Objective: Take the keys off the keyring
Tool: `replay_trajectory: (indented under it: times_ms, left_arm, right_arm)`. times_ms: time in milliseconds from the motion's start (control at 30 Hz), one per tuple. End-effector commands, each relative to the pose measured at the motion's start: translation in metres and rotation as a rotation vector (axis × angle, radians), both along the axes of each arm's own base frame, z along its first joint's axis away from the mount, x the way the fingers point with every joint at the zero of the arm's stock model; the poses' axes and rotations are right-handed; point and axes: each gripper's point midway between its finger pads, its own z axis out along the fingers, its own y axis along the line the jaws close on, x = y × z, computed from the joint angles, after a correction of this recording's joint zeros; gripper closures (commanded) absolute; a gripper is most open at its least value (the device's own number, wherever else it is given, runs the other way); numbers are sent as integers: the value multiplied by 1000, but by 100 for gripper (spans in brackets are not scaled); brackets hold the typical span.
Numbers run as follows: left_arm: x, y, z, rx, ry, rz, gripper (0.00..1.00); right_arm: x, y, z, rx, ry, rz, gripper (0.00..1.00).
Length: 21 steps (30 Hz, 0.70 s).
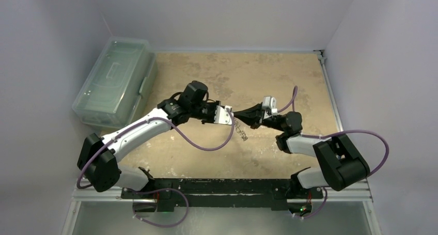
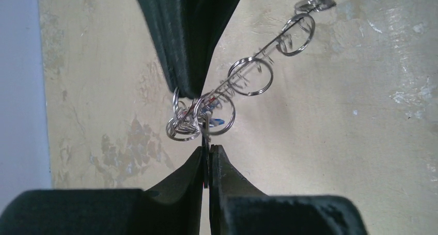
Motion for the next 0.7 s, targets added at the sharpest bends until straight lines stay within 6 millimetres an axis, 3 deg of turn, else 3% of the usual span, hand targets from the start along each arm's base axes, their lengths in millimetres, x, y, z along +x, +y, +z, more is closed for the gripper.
replay_trajectory:
  times_ms: [0,133,367,567,667]
  left_arm:
    - [-5,19,25,-80,35,47,86]
    - [-5,31,57,-164,-27,70,77]
    - [-11,15,80,-256,-41,-7,77]
    - [-39,-2,68,-223,-6,-113,80]
    - [-42,-5,65,-230,11,-115,80]
  right_arm:
    - [-18,-8,51,101,-231,26,100]
    - [-26,-9,58,109,-256,60,100]
    - [-37,-7,64,109,-254,124,100]
    - [-40,-8,68,122,-256,130,100]
    - [-40,-8,68,123,-259,129,100]
